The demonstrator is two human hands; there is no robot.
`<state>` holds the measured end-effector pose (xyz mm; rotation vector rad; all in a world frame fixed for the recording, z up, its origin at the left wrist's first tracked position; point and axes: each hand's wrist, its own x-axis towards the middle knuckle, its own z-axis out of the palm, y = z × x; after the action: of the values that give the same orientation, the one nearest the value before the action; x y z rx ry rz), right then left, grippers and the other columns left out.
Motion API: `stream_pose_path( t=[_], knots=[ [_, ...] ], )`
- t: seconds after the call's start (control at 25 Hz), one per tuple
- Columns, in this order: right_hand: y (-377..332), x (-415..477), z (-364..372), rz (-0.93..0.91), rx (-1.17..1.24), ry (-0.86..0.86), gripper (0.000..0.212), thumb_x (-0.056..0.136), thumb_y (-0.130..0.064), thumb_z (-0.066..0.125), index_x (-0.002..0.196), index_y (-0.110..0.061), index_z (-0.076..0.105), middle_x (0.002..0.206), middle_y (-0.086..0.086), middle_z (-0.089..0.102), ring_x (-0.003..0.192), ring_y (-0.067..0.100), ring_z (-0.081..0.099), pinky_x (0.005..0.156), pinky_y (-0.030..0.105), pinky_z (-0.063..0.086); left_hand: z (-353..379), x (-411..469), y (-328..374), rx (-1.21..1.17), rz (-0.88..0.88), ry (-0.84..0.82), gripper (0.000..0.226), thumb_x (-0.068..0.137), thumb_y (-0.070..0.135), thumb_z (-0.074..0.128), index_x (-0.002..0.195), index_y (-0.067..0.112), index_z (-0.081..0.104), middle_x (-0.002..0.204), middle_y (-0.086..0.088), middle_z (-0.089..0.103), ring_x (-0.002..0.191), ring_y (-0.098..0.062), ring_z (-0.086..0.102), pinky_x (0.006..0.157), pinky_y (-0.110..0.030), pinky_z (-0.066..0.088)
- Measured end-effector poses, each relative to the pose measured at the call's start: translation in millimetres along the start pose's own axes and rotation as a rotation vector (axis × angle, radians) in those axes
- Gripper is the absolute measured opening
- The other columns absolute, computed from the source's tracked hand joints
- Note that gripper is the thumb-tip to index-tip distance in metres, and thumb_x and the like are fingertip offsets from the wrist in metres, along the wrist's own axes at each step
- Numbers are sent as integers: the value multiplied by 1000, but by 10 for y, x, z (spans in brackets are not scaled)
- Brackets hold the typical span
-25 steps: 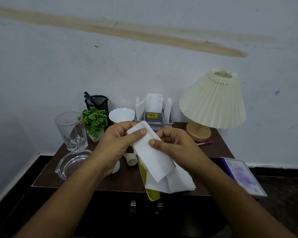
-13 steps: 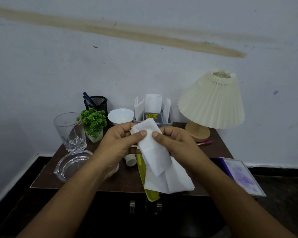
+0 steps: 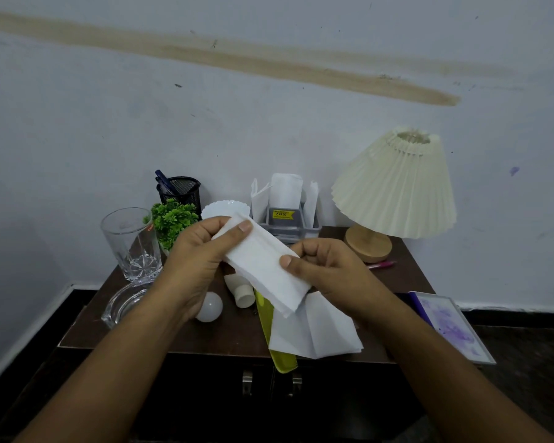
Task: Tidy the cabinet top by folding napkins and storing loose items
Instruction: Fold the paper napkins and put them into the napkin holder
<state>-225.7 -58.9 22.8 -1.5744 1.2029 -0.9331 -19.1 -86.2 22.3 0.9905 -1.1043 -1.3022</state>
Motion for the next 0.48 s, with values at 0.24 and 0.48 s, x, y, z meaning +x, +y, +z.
stream_pose_path(
  t=[0.24,0.48],
  knots=[
    [-15,22,-65,-4,25,18,15,95,-19,68,96,-4,70,89,12,77,77,24,73,84,52,59,-92,33,33,-47,1,127,10,91,22,69,95,18,76,97,-5,77,89,-18,69,77,-37,57],
    [-32,-22,51,-69,41,57,23,89,-27,76,109,-19,70,100,0,76,96,18,73,86,33,61,62,-58,-26,25,35,-31,18,91,22,67,96,6,74,92,-11,75,83,-19,67,71,-33,54]
  ],
)
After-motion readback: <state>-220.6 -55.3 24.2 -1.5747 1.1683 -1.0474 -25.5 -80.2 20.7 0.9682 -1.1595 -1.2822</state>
